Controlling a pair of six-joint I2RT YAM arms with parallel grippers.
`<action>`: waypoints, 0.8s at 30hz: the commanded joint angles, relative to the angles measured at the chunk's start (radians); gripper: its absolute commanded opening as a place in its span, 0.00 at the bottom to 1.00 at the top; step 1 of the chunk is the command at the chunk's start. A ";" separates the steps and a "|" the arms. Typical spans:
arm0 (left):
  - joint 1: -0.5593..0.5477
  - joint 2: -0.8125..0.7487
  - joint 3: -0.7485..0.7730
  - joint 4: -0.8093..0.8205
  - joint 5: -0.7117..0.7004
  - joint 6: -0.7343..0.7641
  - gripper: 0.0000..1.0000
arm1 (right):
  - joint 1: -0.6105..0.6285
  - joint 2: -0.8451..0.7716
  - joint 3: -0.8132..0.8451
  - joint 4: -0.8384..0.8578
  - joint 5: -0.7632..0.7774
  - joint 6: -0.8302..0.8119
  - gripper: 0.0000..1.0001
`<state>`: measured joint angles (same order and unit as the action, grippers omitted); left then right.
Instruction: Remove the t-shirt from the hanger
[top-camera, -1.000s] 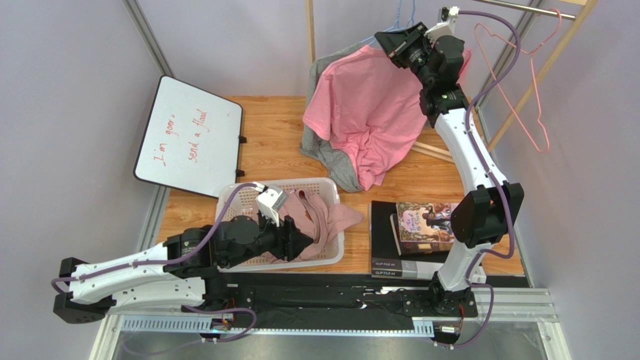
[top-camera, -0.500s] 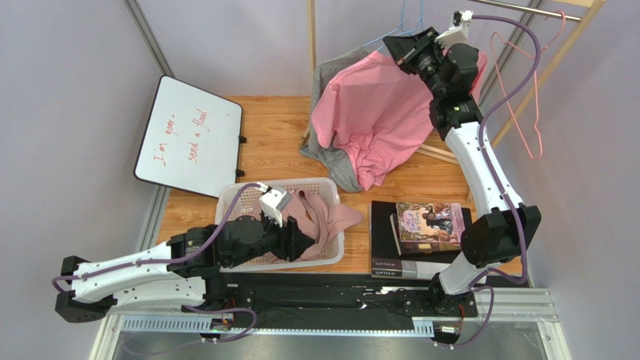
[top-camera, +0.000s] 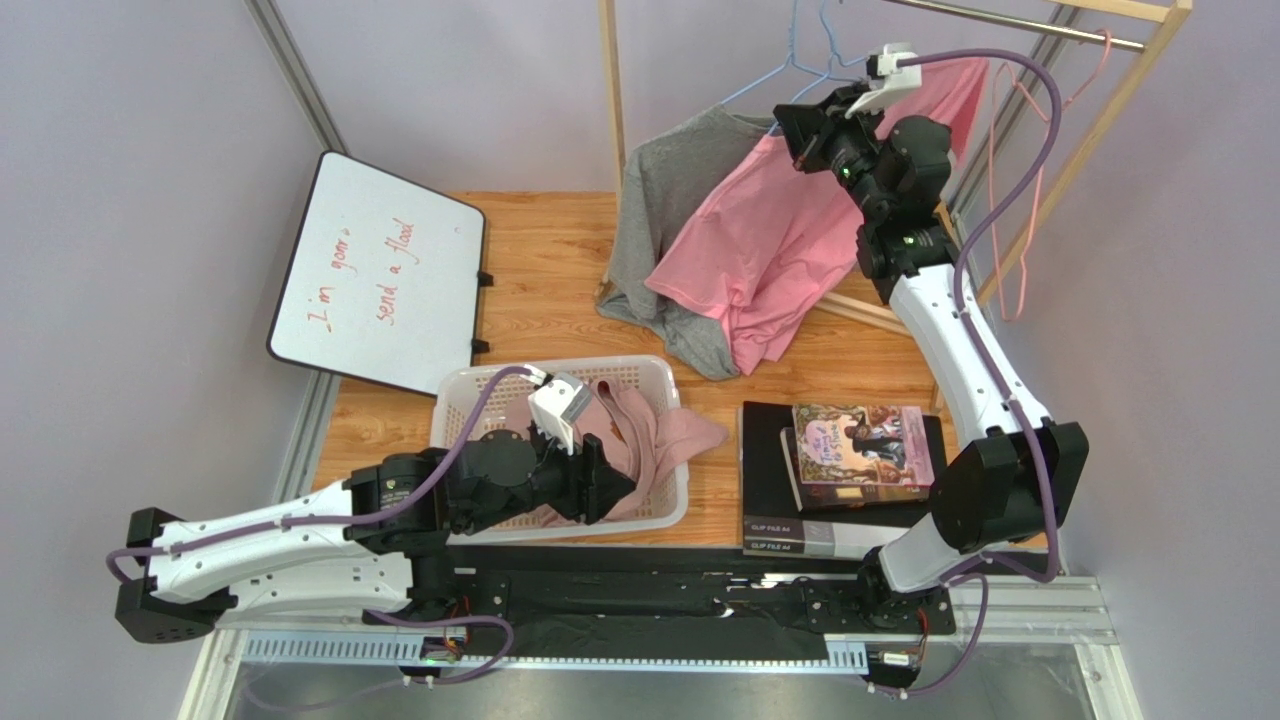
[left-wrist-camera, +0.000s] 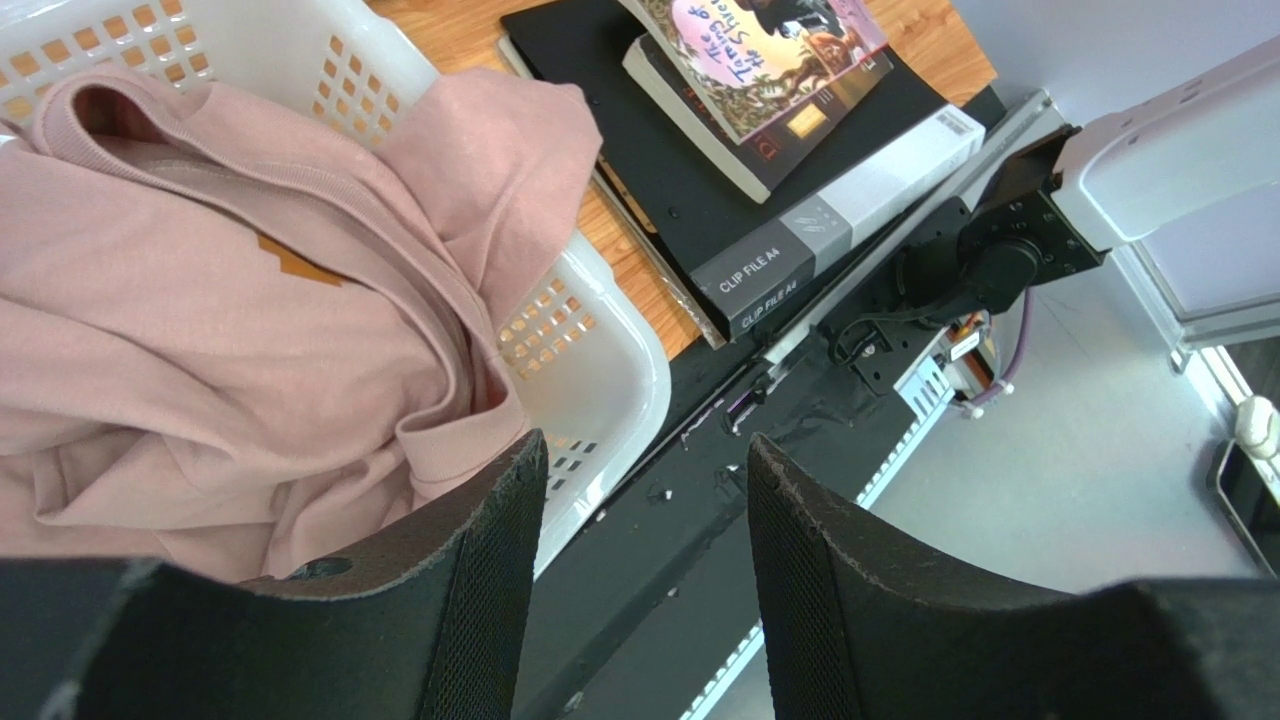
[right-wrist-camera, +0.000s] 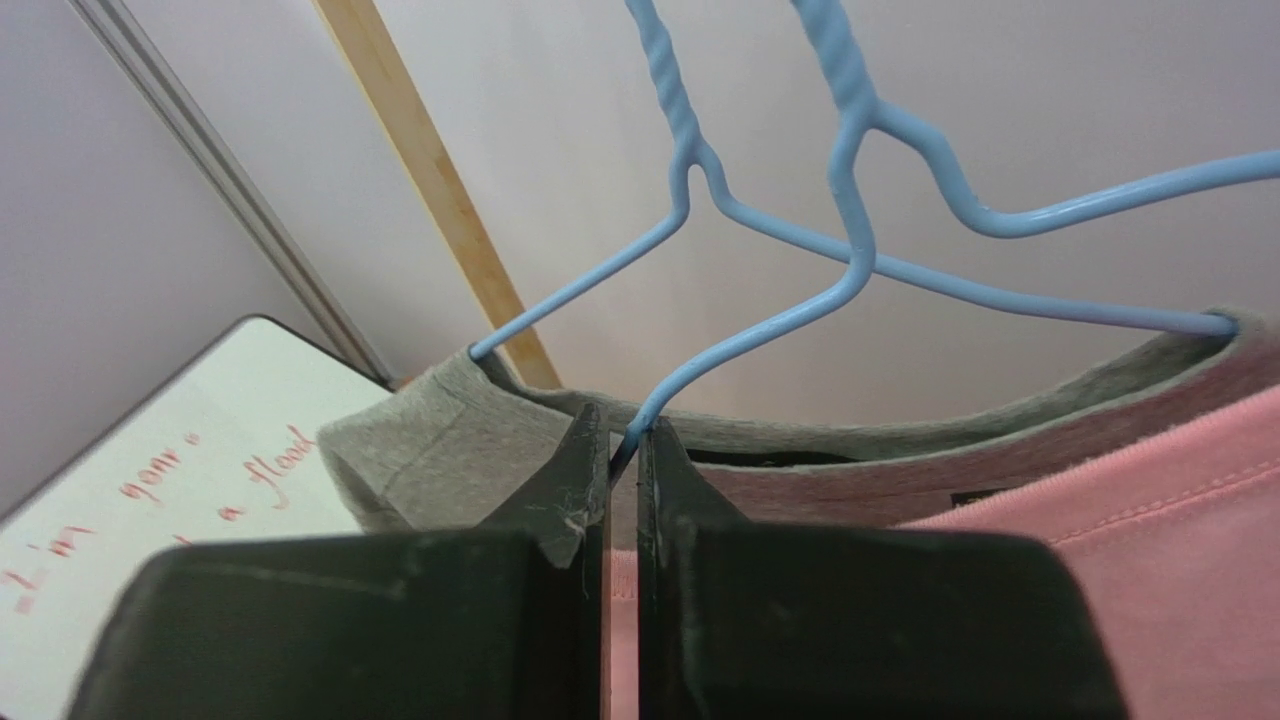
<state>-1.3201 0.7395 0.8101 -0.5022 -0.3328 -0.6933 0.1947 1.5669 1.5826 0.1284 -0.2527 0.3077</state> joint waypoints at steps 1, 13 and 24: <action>0.002 0.026 0.020 0.039 0.012 0.011 0.57 | 0.018 -0.056 -0.027 0.138 -0.031 -0.303 0.00; 0.002 0.055 0.041 0.040 -0.008 0.023 0.58 | 0.029 -0.090 -0.035 0.143 -0.054 -0.453 0.00; 0.004 0.142 0.161 0.082 0.020 0.124 0.59 | 0.051 -0.352 -0.216 -0.050 0.049 0.011 0.00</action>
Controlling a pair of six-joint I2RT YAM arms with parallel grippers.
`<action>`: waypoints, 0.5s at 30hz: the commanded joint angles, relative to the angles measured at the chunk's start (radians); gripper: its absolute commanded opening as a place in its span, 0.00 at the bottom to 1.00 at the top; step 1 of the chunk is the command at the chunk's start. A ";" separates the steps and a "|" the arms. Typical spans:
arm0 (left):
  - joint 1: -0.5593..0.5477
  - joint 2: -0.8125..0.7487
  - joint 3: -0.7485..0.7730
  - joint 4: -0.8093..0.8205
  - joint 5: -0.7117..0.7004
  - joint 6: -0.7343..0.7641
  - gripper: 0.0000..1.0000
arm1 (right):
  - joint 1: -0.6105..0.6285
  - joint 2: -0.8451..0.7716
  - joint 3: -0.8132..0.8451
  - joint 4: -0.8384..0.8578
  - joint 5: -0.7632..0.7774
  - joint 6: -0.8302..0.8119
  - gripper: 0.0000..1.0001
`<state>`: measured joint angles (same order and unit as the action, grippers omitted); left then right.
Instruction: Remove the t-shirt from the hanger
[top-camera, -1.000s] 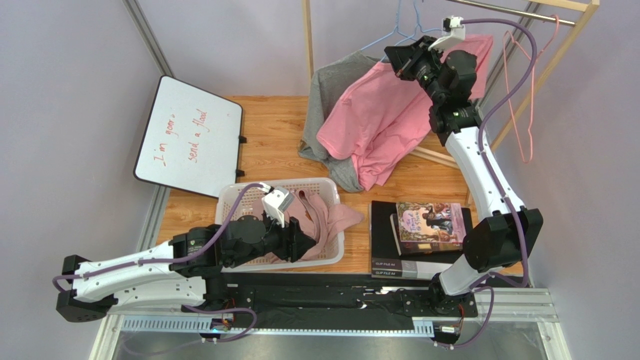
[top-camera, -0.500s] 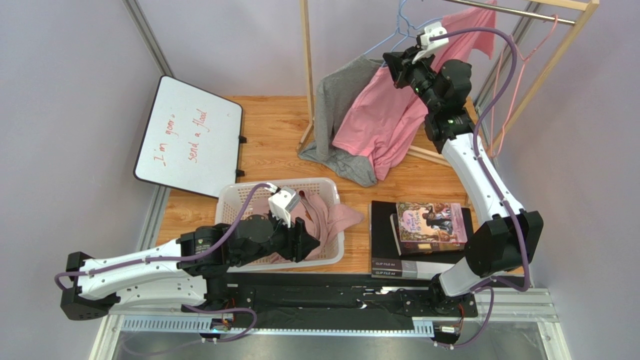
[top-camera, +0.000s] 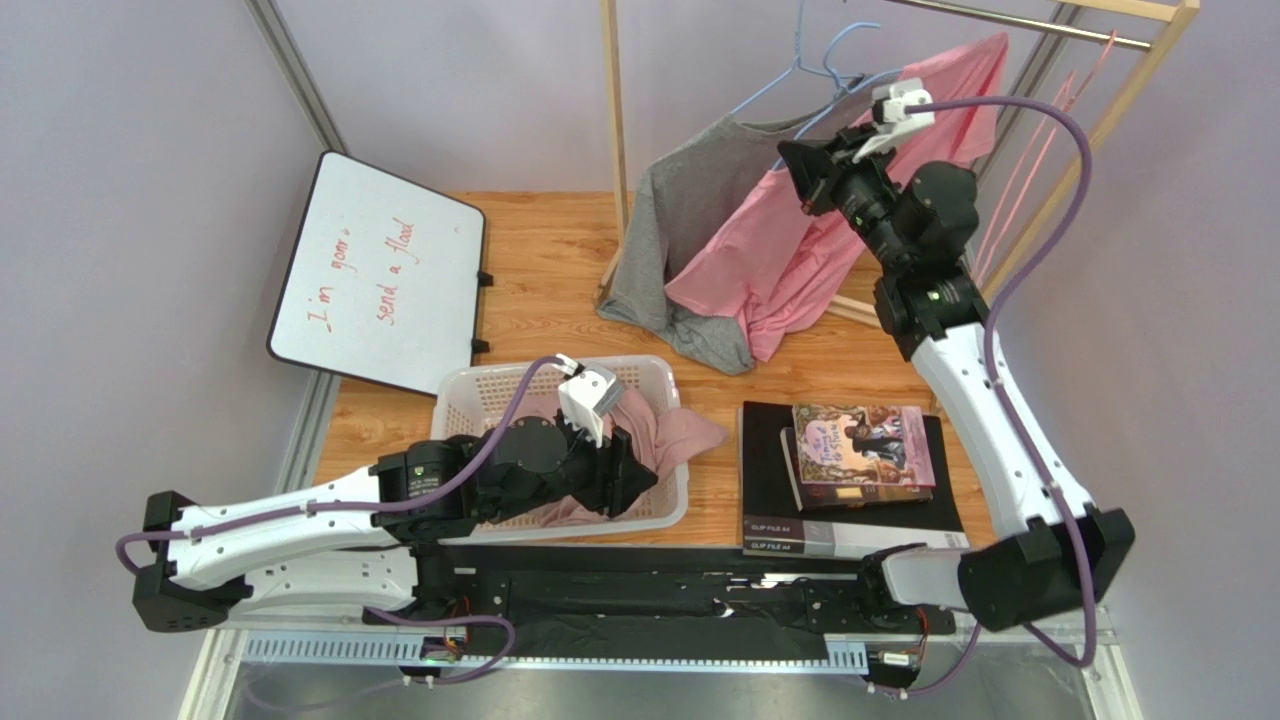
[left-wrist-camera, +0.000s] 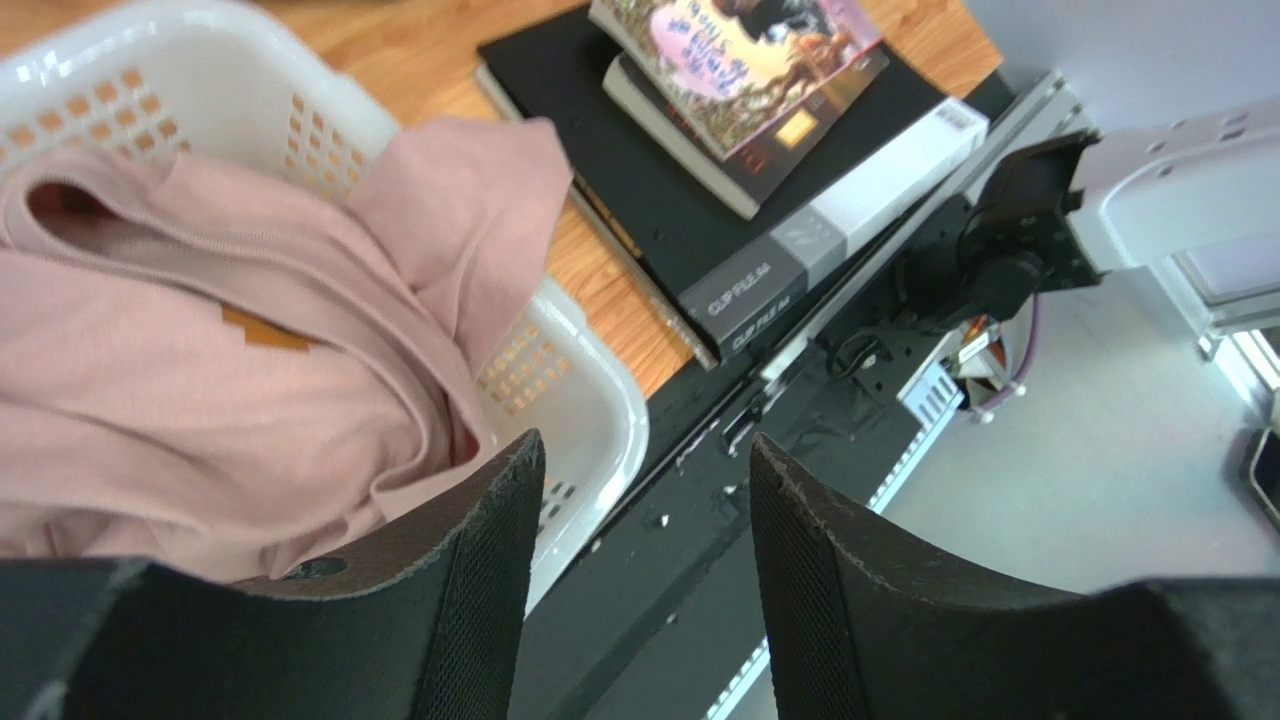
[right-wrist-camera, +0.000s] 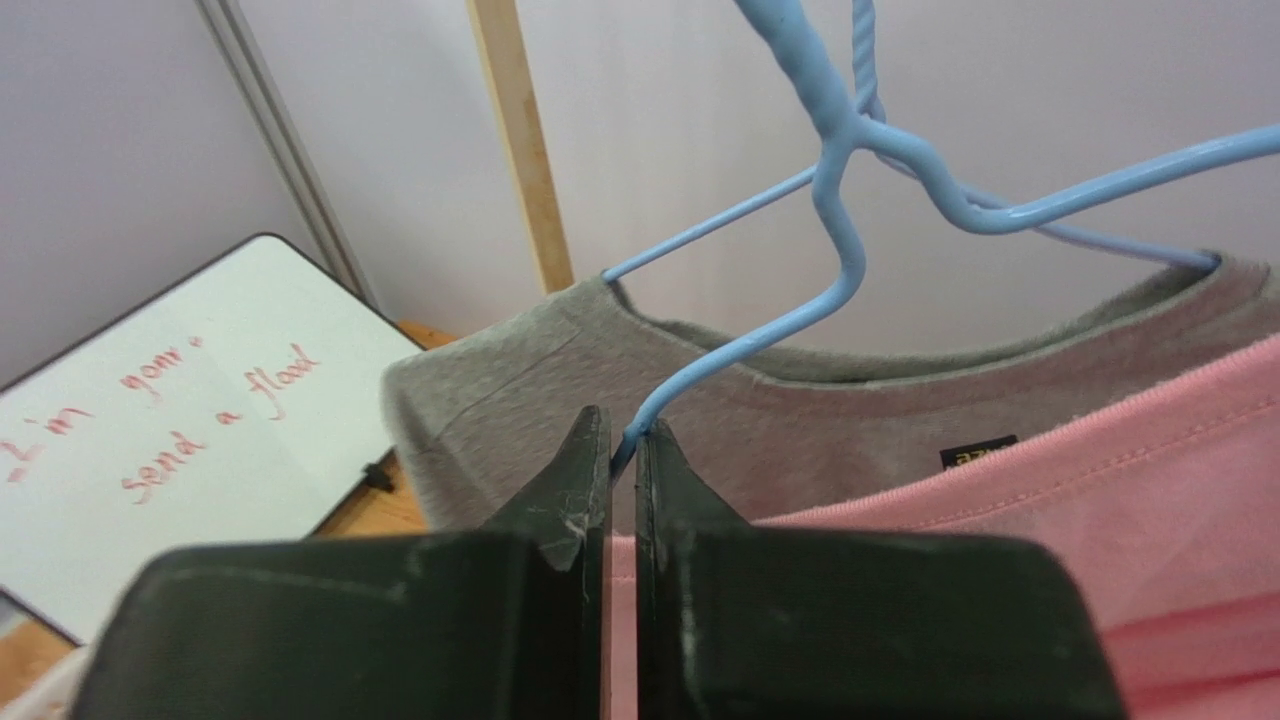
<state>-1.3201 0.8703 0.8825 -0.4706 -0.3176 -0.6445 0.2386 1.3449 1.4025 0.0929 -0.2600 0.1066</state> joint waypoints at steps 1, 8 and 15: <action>0.005 0.015 0.104 0.052 0.003 0.086 0.59 | 0.007 -0.148 -0.054 -0.068 0.061 0.246 0.00; 0.062 0.059 0.254 0.082 0.029 0.195 0.67 | 0.005 -0.263 -0.135 -0.206 -0.019 0.524 0.00; 0.180 0.165 0.349 0.139 0.112 0.284 0.74 | 0.005 -0.355 -0.169 -0.311 -0.091 0.659 0.00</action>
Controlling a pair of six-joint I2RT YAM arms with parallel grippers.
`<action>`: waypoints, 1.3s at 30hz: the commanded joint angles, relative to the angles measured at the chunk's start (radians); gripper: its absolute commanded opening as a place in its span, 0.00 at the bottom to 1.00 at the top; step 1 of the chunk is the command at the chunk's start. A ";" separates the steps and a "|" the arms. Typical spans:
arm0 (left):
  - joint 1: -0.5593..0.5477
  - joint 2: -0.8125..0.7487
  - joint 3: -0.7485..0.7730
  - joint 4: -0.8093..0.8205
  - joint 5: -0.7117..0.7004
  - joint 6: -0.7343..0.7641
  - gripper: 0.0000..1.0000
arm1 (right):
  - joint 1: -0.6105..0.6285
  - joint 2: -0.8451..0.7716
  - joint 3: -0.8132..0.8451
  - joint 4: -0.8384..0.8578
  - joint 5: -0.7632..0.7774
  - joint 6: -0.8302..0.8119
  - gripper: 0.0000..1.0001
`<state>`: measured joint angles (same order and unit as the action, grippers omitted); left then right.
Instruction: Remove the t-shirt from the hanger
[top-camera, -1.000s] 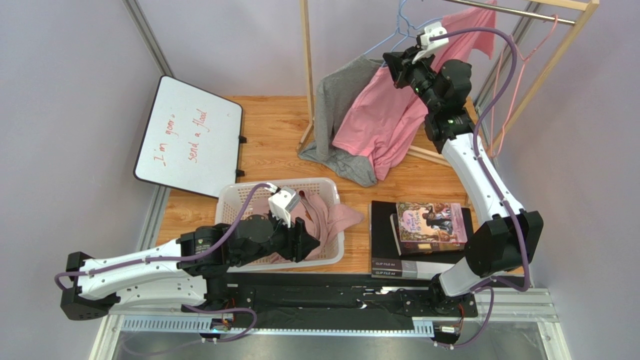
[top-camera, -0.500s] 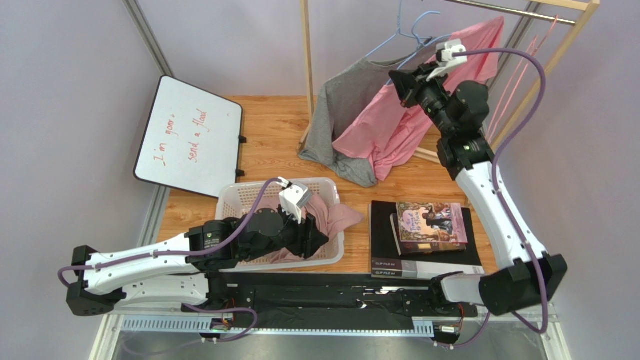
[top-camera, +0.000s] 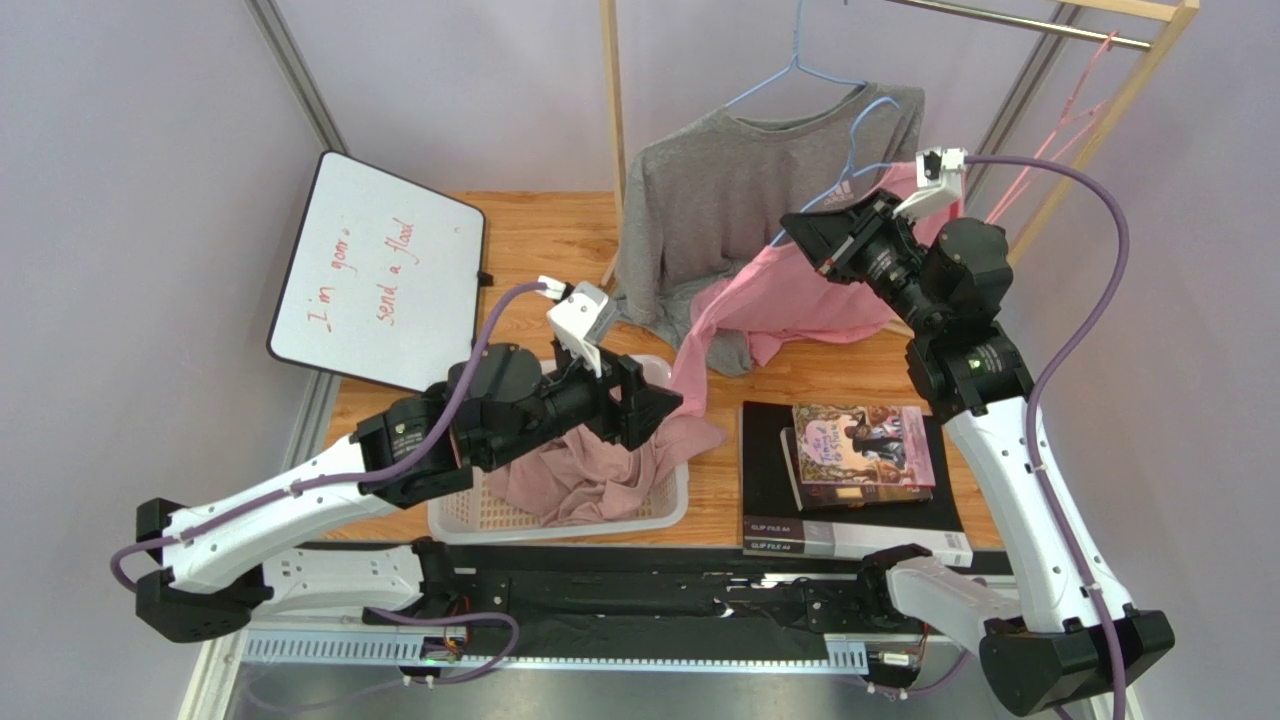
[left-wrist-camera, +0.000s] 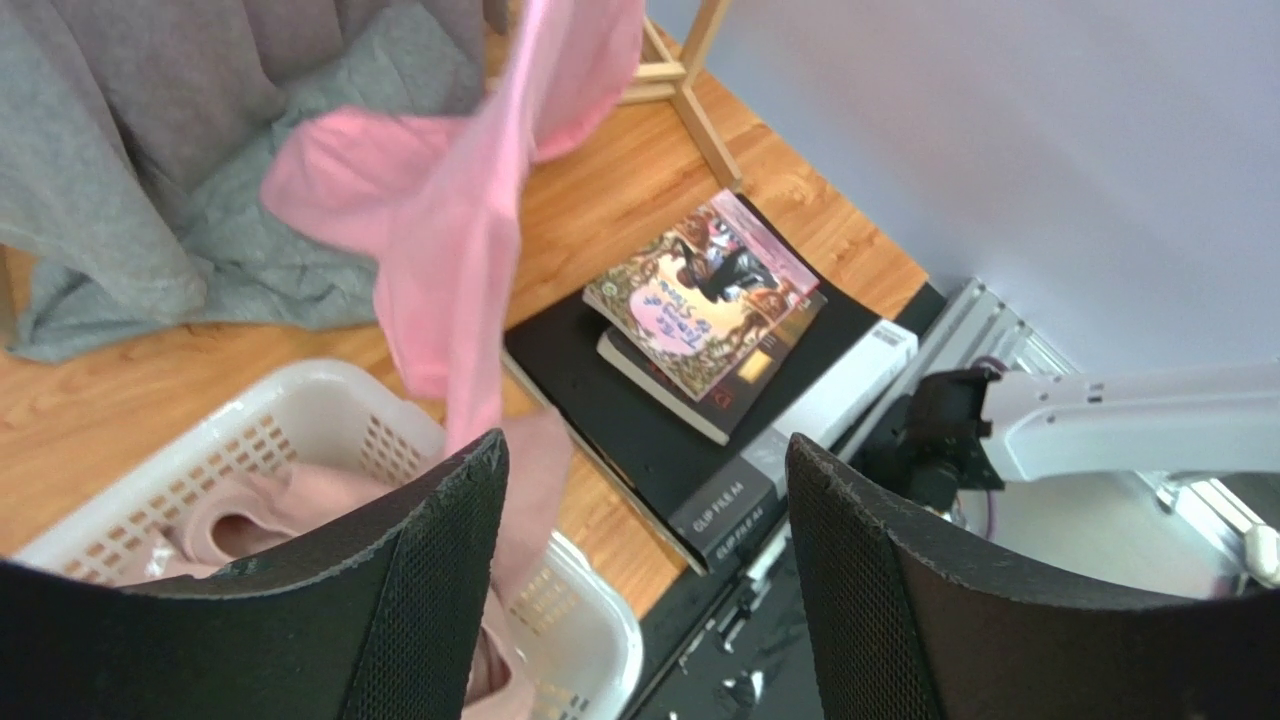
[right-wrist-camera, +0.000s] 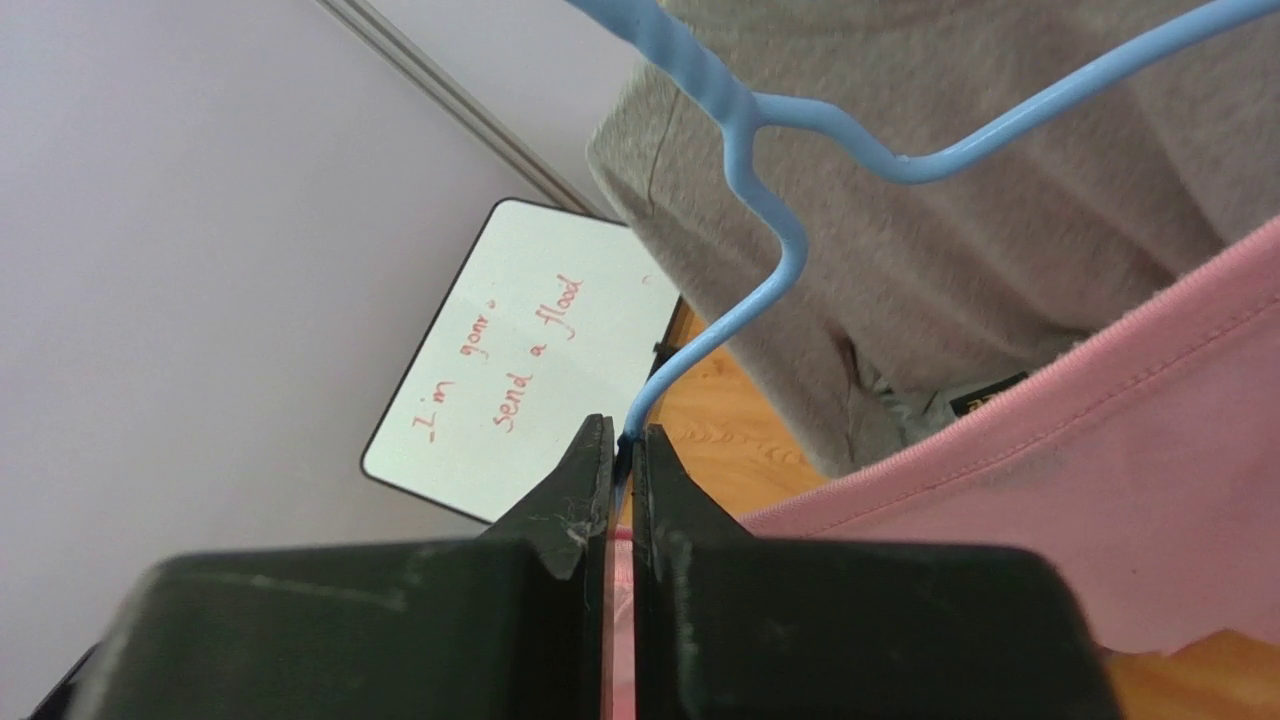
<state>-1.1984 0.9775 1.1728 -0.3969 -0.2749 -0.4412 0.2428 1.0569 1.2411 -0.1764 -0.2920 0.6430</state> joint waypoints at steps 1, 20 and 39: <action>0.071 0.070 0.076 0.063 0.100 0.079 0.74 | -0.002 -0.074 -0.008 -0.049 -0.073 0.130 0.00; 0.129 0.242 0.007 0.197 0.200 0.027 0.69 | 0.000 -0.184 -0.026 -0.107 -0.130 0.228 0.00; 0.195 0.119 -0.120 0.164 0.148 -0.042 0.00 | -0.002 -0.207 -0.071 -0.068 0.043 0.267 0.00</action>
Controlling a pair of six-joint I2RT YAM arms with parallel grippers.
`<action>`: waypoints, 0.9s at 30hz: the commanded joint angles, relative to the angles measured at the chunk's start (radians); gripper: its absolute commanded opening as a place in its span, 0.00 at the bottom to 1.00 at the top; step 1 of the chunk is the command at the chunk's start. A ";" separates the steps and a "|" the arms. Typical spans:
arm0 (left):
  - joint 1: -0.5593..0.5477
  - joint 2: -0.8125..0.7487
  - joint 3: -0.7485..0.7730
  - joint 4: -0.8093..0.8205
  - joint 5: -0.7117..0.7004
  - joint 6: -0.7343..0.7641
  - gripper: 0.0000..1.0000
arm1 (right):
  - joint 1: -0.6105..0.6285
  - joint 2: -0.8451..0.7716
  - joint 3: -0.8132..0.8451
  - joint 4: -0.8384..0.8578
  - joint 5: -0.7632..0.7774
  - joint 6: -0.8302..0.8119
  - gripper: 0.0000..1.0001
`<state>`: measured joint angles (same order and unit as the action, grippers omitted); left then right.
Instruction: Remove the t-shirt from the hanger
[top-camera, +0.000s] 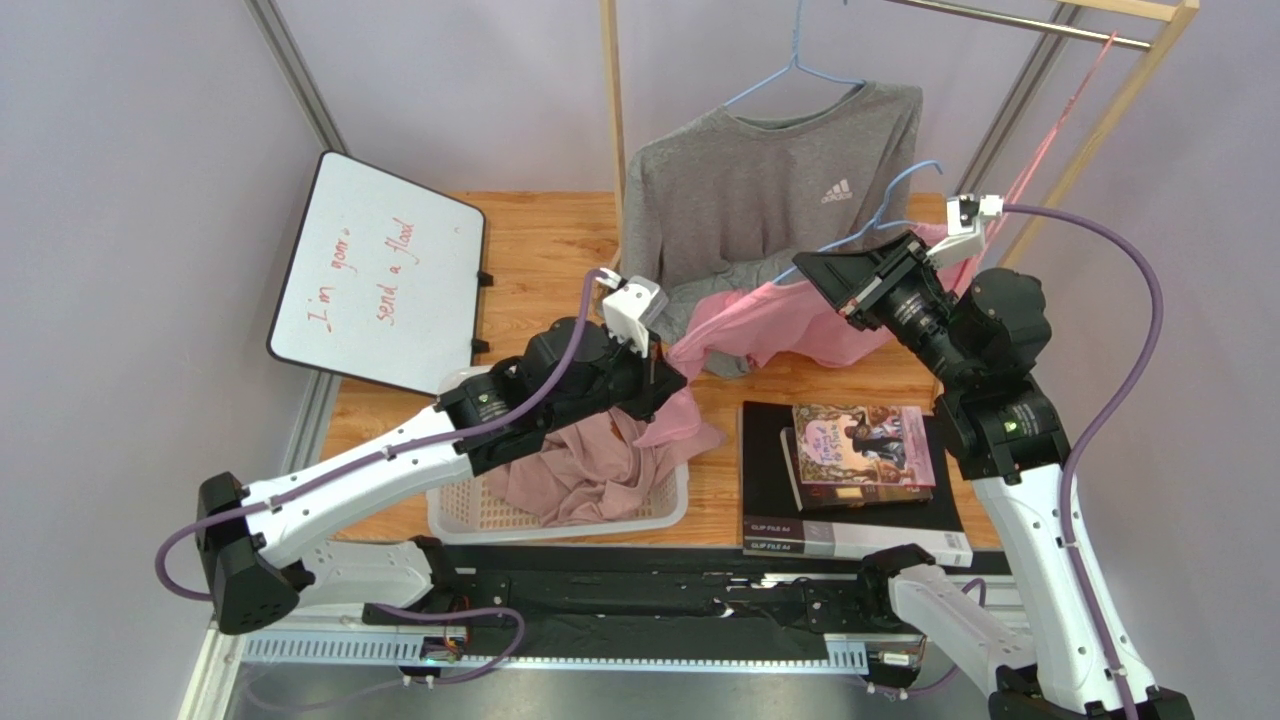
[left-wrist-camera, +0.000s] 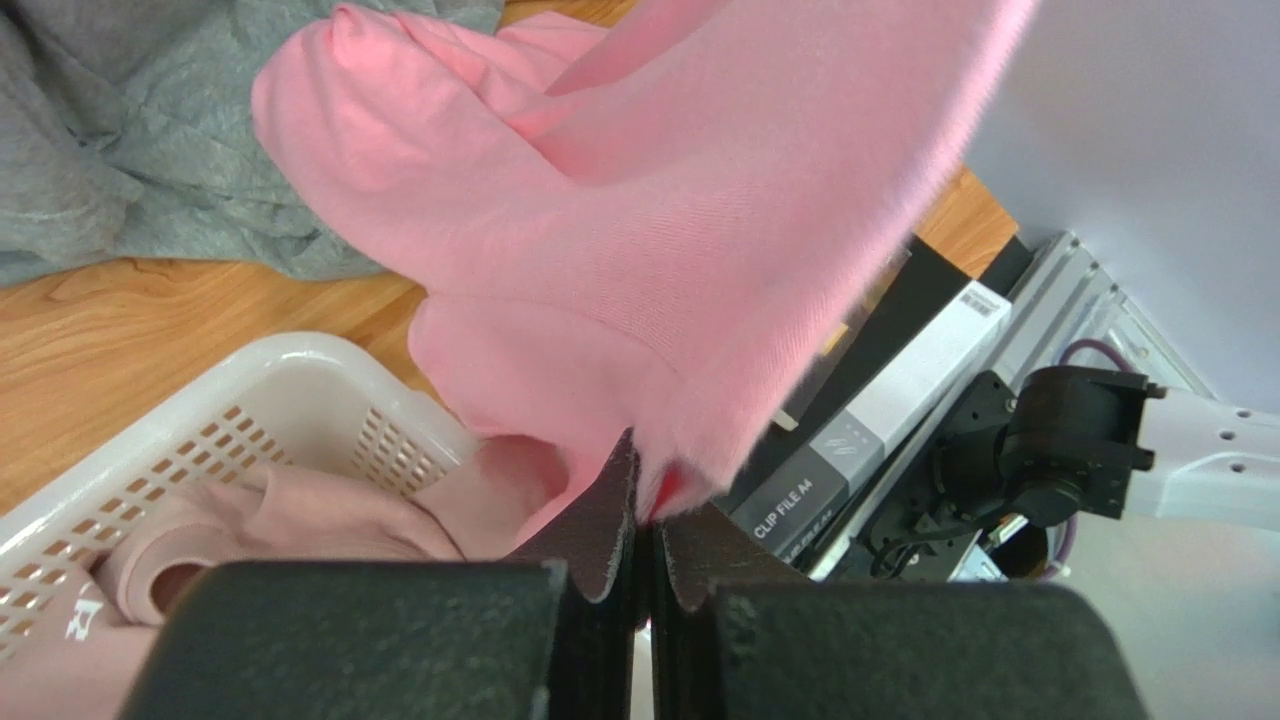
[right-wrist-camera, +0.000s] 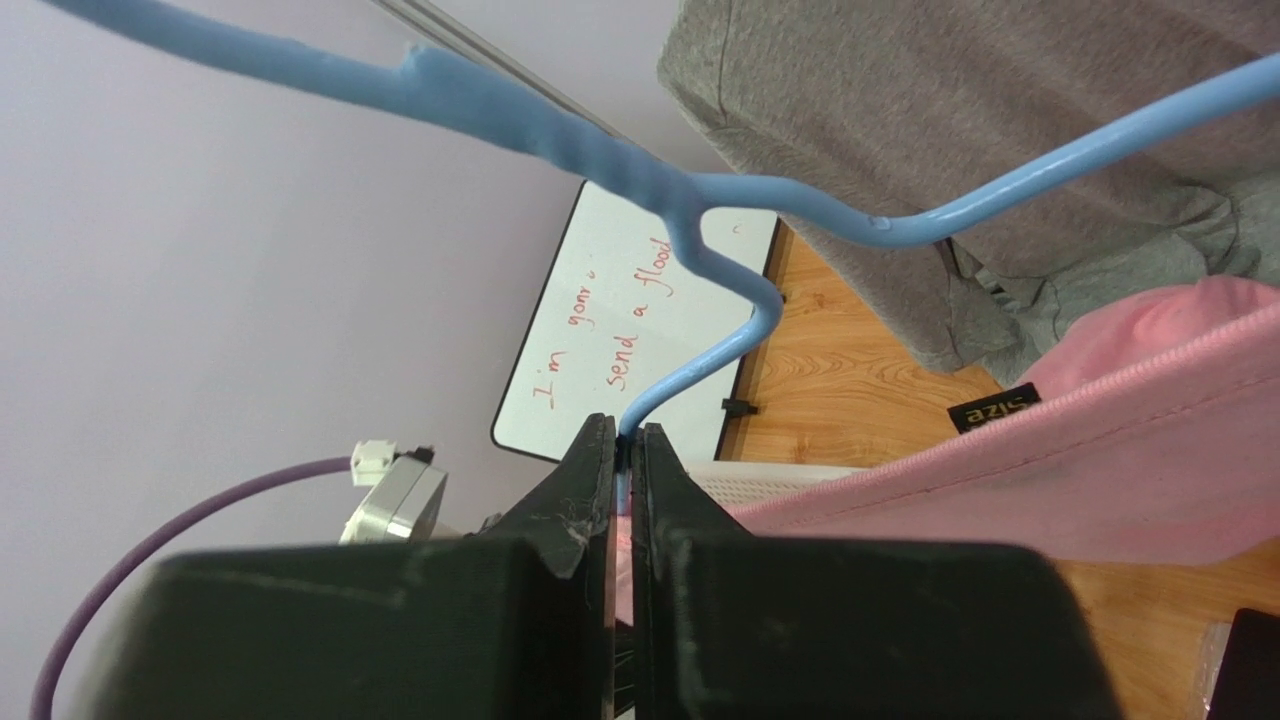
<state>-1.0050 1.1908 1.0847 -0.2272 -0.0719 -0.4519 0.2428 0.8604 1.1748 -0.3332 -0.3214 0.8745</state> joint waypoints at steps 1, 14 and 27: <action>0.002 -0.126 -0.042 -0.011 -0.071 -0.043 0.00 | -0.002 -0.011 -0.018 0.091 0.082 0.037 0.00; 0.028 -0.373 -0.230 -0.141 -0.351 -0.133 0.00 | 0.000 -0.095 -0.128 0.171 0.214 0.156 0.00; 0.059 -0.386 -0.284 -0.057 -0.239 -0.142 0.00 | 0.000 -0.135 -0.165 0.236 0.179 0.250 0.00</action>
<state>-0.9623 0.7700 0.7906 -0.3519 -0.3859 -0.5999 0.2462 0.7147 0.9947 -0.2260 -0.1196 1.0866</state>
